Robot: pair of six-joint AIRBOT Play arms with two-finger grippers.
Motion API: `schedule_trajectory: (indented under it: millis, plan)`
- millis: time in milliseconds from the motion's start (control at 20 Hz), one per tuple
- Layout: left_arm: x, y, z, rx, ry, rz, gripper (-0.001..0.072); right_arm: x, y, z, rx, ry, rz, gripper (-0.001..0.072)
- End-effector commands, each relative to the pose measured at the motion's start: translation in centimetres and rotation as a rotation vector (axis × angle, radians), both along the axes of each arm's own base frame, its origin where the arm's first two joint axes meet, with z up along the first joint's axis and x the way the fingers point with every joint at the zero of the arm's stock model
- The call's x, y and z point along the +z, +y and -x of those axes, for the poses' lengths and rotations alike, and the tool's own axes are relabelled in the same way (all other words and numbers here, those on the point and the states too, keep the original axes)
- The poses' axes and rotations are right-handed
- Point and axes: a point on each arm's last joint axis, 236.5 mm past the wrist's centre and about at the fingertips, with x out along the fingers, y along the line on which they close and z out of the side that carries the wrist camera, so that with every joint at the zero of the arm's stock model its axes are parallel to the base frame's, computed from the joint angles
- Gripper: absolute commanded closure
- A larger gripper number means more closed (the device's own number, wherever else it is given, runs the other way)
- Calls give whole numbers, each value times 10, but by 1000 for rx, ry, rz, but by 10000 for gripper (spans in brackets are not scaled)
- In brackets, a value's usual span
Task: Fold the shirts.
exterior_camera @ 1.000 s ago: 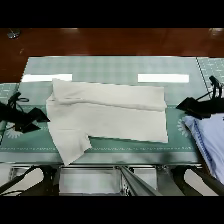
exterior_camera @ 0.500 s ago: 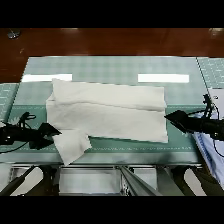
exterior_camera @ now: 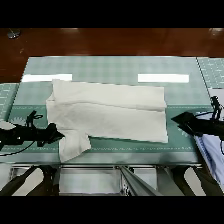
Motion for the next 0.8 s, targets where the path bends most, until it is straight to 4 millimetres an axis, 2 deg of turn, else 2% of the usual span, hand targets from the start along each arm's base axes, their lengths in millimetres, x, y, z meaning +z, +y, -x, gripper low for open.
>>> schedule_trajectory:
  millis: [0, 100, 150, 300, 450, 550, 650, 750]
  plan:
    - [2, -4, -1, -35, -29, 11, 677, -28, -26, 73, 12, 332, 125, 86]
    - [3, -6, -2, -35, -33, 17, 677, -36, 3, 91, 82, 387, 53, 86]
    - [3, -6, -3, -31, -36, 21, 677, -37, 13, 92, 106, 386, 33, 86]
    - [6, -10, -6, -32, -56, 37, 677, -41, 30, 76, 148, 340, 19, 87]
    - [9, -13, -10, -32, -77, 56, 677, -49, 46, 49, 108, 292, -39, 86]
    - [12, -15, -14, -29, -93, 66, 677, -57, 56, 48, 140, 312, -64, 87]
    - [12, -16, -14, -33, -99, 68, 677, -67, 58, 43, 138, 324, -60, 87]
    - [12, -16, -14, -33, -99, 68, 677, -71, 60, 27, 88, 297, -80, 87]
